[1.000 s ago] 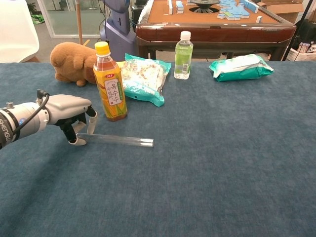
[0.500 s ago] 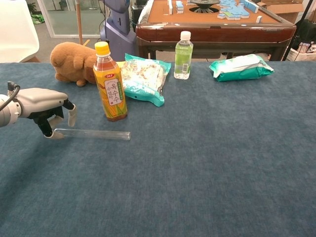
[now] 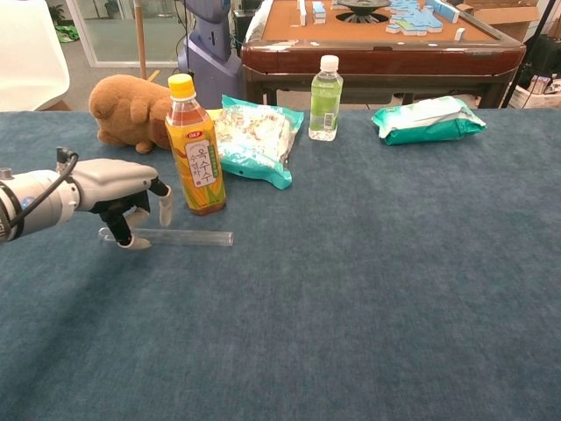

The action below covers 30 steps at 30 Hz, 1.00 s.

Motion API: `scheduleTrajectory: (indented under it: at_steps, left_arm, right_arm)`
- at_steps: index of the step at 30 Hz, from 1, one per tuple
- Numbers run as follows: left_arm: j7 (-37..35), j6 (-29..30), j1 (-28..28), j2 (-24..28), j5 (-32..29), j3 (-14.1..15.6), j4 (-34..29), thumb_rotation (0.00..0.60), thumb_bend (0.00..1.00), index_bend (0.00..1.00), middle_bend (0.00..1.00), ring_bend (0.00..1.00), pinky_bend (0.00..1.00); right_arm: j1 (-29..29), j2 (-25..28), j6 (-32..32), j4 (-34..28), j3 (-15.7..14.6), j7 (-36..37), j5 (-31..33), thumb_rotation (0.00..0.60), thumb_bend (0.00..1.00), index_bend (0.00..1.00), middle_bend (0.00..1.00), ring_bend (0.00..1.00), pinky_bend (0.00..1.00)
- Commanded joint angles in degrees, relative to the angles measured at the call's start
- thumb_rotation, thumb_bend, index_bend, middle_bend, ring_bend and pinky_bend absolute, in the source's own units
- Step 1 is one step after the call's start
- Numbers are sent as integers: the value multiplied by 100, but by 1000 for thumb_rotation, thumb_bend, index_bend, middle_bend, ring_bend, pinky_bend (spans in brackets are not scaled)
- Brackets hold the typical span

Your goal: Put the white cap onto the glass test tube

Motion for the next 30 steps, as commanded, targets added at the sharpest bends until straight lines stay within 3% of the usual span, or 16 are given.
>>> scheduleTrajectory:
  at_steps: [1,10,30]
  left_arm:
    - [93,49,-79,-109,-119,-65,75,600,248,426,816,877,1000]
    - [320,-7,-227,-219,-411,-17,33,600,248,436,816,877,1000]
    - [336,175,-274,-446,-413,55,95,600,248,514,821,889,1000]
  right_arm:
    - [-24,15,14,4,-2,32,-17,600,352,634,1000,1000,1000]
    - [-74,42,8,37,-5,101,-46,600,352,640,1000,1000,1000]
    - [-94,21,-30,68,9,119,-32,600,352,646,1000,1000,1000]
